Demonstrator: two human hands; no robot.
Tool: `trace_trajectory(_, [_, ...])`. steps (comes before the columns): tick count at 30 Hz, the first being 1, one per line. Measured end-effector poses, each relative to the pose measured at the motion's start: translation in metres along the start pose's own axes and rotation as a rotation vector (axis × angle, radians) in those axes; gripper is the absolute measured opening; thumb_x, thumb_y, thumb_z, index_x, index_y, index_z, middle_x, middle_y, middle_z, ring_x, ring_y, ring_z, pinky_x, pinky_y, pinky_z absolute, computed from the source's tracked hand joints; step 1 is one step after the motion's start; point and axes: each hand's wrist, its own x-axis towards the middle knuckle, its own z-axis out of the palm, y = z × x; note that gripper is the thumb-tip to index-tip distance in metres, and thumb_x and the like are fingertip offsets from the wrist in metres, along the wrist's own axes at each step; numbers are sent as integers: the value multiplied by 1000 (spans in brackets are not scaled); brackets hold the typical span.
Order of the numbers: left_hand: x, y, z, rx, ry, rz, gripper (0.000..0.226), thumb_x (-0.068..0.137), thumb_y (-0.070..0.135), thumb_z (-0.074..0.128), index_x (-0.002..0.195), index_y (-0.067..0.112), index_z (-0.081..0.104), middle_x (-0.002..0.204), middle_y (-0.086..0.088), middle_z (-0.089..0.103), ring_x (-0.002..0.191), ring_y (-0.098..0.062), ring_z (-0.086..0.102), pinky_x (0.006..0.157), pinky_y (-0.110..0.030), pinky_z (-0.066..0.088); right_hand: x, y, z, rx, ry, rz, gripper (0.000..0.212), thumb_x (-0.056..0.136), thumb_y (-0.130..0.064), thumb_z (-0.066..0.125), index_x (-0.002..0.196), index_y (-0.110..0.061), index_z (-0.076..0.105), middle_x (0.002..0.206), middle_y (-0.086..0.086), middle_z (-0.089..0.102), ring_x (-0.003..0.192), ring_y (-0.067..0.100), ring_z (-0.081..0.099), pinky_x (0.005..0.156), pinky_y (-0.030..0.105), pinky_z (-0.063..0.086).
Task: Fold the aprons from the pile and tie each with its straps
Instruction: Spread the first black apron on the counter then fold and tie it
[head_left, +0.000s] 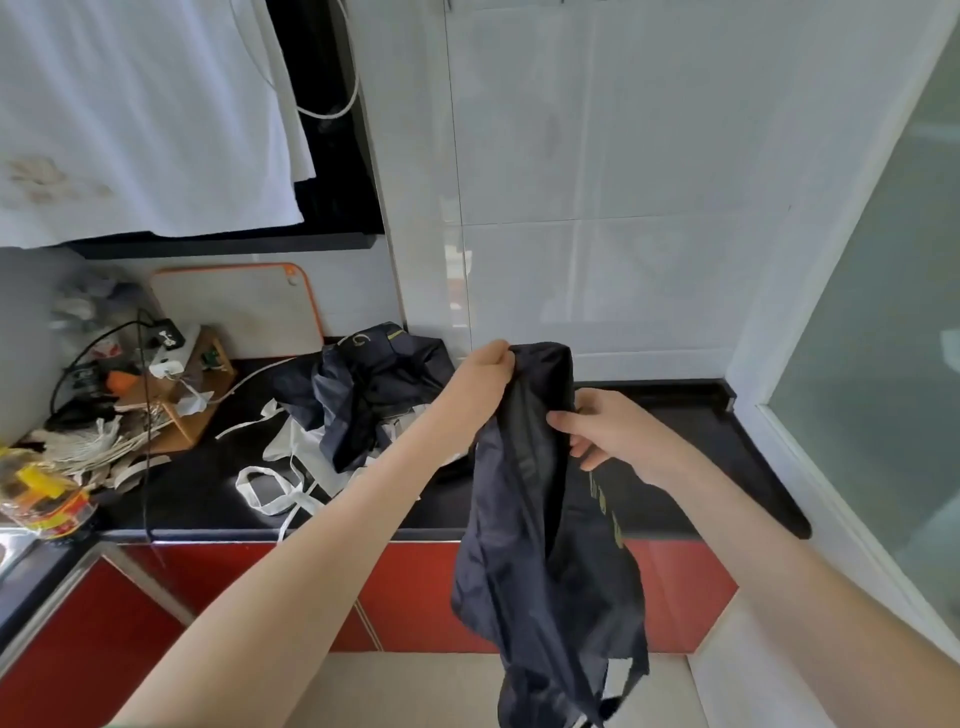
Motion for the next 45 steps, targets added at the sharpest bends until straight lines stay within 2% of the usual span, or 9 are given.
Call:
trace_trajectory(5, [12, -13, -8, -96, -136, -107, 51, 79, 65, 61, 86, 15, 50, 87, -2, 56, 87, -17, 56, 86, -35, 46, 27, 1, 33, -57, 154, -27, 17, 88, -17, 49, 93, -10, 63, 90, 6, 68, 83, 21, 62, 76, 35, 51])
trace_trajectory(10, [30, -40, -20, 57, -122, 34, 25, 80, 26, 75, 82, 16, 52, 78, 6, 58, 77, -12, 56, 72, -26, 43, 61, 1, 55, -184, 346, -57, 18, 89, -9, 43, 89, 3, 56, 88, 15, 62, 87, 33, 58, 71, 38, 46])
trace_trajectory(15, [44, -65, -36, -346, -75, -54, 22, 91, 1, 51, 77, 15, 58, 74, -2, 61, 78, -20, 57, 78, -34, 44, 86, 39, 64, -332, 326, 62, 32, 91, -7, 41, 59, -11, 40, 63, 6, 50, 70, 29, 48, 51, 29, 27])
trace_trajectory(26, [55, -108, -61, -402, -19, -234, 20, 99, 24, 50, 93, 23, 69, 90, 5, 74, 92, -15, 68, 86, -29, 51, 100, 74, 59, -468, 408, 237, 25, 102, -11, 31, 103, -3, 56, 91, 14, 63, 71, 32, 61, 60, 38, 49])
trace_trajectory(31, [61, -128, -60, 25, -69, -73, 15, 100, 27, 49, 99, 26, 64, 93, 9, 66, 89, -7, 60, 82, -16, 46, 100, 90, 43, -148, 407, 407, 42, 84, 13, 52, 124, -1, 54, 128, 15, 58, 87, 38, 68, 78, 46, 57])
trace_trajectory(33, [61, -134, -61, 288, 42, 57, 11, 99, 22, 50, 100, 20, 61, 80, 5, 60, 74, -11, 56, 60, -17, 38, 93, 87, 37, -17, 612, 279, 30, 94, 3, 45, 122, -2, 56, 114, 11, 61, 78, 31, 64, 69, 41, 57])
trace_trajectory(37, [58, -151, -60, 433, 391, 329, 8, 95, 7, 53, 96, 5, 60, 83, -6, 58, 79, -30, 57, 64, -31, 36, 71, 78, 19, -253, 1013, -214, 20, 101, -19, 45, 98, -5, 59, 89, -2, 56, 81, 15, 49, 70, 31, 35])
trace_trajectory(41, [71, -183, -53, 1136, -274, -109, 56, 99, 53, 31, 112, 8, 61, 101, -14, 68, 97, -34, 63, 85, -41, 49, 63, 108, 1, -722, 505, 69, 28, 103, -21, 39, 83, -4, 46, 76, 2, 53, 76, 27, 52, 57, 35, 29])
trace_trajectory(45, [73, -187, -50, 1278, -185, 28, 39, 103, 44, 33, 110, 15, 57, 95, -6, 69, 91, -28, 66, 75, -37, 49, 59, 130, -13, -650, 617, 147, 25, 103, -17, 38, 82, -5, 44, 72, 4, 54, 69, 24, 48, 48, 34, 26])
